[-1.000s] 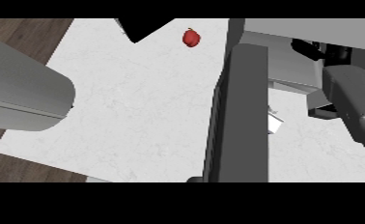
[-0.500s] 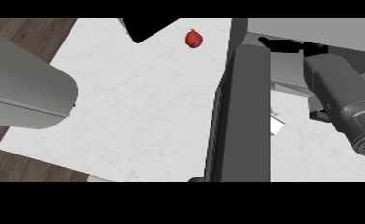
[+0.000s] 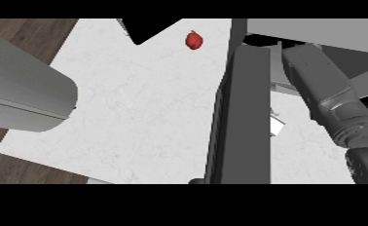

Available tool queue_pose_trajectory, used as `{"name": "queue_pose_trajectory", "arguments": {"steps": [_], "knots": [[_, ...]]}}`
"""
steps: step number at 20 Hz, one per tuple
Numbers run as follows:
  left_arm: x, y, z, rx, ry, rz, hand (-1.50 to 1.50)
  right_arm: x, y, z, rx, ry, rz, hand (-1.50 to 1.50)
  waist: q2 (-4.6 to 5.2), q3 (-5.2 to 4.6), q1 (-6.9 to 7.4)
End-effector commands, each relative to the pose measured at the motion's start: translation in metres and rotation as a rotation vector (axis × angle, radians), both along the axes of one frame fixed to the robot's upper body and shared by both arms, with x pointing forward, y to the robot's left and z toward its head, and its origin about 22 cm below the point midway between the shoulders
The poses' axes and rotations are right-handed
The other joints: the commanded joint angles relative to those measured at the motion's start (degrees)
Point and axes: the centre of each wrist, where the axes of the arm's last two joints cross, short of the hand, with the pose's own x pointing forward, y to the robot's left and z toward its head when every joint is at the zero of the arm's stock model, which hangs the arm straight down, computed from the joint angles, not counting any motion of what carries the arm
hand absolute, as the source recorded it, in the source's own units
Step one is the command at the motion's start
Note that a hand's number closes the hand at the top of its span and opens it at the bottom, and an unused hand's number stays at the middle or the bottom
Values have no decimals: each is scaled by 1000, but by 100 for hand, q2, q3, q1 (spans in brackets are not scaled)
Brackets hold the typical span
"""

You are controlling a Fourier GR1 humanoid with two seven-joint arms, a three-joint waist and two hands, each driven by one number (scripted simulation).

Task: Pick up the milk, place it into the microwave and close the microwave

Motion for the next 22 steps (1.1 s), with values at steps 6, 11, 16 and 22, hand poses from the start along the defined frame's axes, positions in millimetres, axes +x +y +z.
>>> {"name": "queue_pose_trajectory", "arguments": {"steps": [6, 11, 16, 22], "knots": [[1, -4, -9, 22, 47, -6, -150, 0, 29, -5, 42, -64, 0, -150, -81, 7, -221], [-7, -13, -21, -3, 53, -25, -150, 0, 18, -4, 57, -88, -70, -150, -169, -3, -322], [1, -20, -36, -14, 84, -33, -150, -5, 2, -13, 11, -65, -30, -150, -179, -9, -525], [-4, -29, -58, -34, 90, -107, -150, -17, -17, -38, 94, -43, 9, -150, -253, -9, -636]]}}
